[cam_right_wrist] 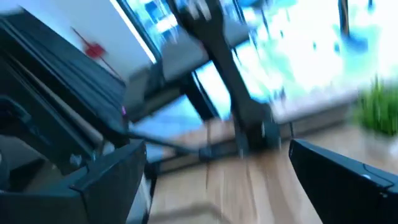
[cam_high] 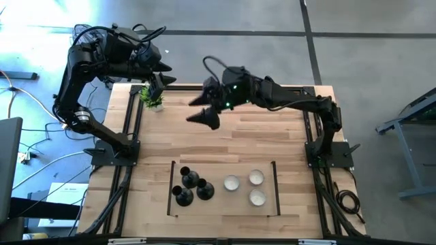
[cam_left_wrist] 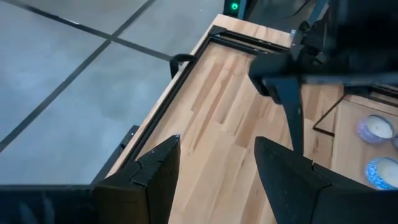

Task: Pick & Place candle stick holders
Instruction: Return to Home Position

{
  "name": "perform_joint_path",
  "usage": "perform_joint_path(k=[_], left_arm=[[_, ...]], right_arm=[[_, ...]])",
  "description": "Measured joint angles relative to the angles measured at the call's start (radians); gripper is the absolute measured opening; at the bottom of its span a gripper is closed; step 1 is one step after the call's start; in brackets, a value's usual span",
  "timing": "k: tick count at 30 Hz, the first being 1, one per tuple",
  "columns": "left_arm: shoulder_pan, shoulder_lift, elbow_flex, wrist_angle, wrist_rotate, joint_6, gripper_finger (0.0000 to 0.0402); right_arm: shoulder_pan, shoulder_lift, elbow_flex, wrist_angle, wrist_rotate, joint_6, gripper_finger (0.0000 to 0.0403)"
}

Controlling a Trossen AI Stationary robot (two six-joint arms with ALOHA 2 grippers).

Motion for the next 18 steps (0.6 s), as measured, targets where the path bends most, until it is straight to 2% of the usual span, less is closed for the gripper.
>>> perform_joint_path(k=[4, 8, 14, 18], left_arm=[[0.000, 0.000, 0.000, 0.010, 0.002, -0.018, 0.0205], [0.000, 0.000, 0.000, 0.009, 0.002, -0.022, 0.0205], [0.000, 0.006, 0.000, 0.009, 0.003, -0.120, 0.0205], [0.000, 0.027, 0.000, 0.010, 0.053, -0.157, 0.0205]], right_arm=[[-0.028, 0.000, 0.000, 0.171, -0.003, -0.010, 0.0386], [-0.058, 0.000, 0.000, 0.300, -0.004, 0.004, 0.0358], [-0.113, 0.000, 0.000, 0.376, -0.022, 0.020, 0.0263], [-0.144, 0.001, 0.000, 0.414, -0.106, 0.020, 0.0182]])
